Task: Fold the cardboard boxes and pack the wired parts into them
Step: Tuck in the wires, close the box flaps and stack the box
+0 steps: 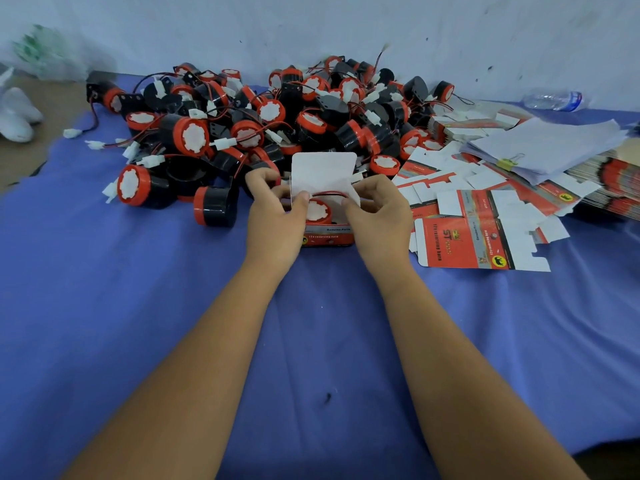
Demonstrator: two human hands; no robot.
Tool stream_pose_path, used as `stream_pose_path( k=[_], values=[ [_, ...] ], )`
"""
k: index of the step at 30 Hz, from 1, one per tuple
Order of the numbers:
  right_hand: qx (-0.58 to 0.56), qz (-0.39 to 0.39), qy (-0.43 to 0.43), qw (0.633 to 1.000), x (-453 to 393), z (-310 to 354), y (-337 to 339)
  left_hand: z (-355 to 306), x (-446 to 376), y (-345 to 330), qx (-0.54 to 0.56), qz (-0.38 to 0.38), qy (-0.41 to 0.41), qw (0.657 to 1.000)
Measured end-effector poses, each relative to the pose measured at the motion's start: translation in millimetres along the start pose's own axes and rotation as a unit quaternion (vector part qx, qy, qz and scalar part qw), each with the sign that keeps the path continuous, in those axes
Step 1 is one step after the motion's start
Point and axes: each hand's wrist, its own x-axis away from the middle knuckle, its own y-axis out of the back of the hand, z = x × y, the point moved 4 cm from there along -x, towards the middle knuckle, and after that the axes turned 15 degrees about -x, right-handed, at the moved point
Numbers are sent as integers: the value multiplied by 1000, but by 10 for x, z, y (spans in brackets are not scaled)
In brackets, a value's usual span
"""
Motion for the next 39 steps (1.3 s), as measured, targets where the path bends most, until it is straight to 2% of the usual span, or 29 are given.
stream_pose_path(
  k=[6,15,19,24,28,32,33,35,37,39],
  values=[
    [25,30,9,999,3,-6,-35,-64,16,82,-38,-45,-62,996],
    [12,72,11,997,18,-15,-37,11,-48,87,-13,49,-36,998],
    [4,96,5,995,25,-22,-37,20,-35,108,-7,80,-49,996],
    [15,123,4,992,21,-30,-28,24,-25,131,-22,82,-68,994],
    [6,93,5,996,11,7,-19,35,-52,128,4,82,-53,995],
    [-65,9,-60,996,6,-1,3,19,-30,115,30,96,-48,994],
    [-23,-7,-31,999,10,35,5,22,-25,109,33,98,-45,994],
    [130,-25,129,983,25,177,-15,30,-27,98,40,99,-39,994],
    [269,-27,296,916,71,309,-99,35,-33,91,47,105,-36,993],
    [340,-2,369,865,113,357,-203,42,-41,91,49,114,-35,992]
  ],
)
